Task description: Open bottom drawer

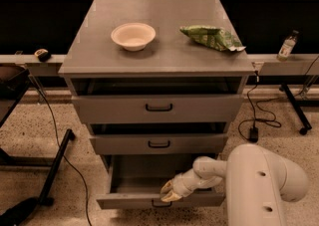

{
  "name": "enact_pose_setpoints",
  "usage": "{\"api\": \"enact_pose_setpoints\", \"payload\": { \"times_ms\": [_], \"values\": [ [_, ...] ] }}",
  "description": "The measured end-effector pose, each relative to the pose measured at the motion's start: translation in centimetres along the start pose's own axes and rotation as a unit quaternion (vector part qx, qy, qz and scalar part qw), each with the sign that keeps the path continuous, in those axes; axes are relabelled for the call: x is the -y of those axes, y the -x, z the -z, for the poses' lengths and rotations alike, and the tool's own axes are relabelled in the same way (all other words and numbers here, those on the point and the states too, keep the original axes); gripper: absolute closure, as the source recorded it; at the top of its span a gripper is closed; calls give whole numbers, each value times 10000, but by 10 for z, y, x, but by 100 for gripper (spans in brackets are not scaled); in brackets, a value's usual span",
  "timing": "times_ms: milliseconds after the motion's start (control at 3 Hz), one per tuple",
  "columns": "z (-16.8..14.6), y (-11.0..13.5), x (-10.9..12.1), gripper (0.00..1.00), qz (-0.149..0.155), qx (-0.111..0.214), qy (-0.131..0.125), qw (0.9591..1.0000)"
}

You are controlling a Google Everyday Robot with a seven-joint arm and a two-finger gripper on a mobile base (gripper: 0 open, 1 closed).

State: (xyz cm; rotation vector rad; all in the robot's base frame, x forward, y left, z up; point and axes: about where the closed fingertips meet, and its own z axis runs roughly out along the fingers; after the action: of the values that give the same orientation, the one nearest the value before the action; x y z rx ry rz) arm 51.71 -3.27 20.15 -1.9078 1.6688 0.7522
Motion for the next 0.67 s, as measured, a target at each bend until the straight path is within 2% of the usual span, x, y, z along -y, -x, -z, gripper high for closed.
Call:
{"api": "enact_pose_setpoints", "payload": {
  "times_ms": [667],
  "values": [
    [1, 6, -4, 29, 32, -36, 0, 10000]
  ]
}}
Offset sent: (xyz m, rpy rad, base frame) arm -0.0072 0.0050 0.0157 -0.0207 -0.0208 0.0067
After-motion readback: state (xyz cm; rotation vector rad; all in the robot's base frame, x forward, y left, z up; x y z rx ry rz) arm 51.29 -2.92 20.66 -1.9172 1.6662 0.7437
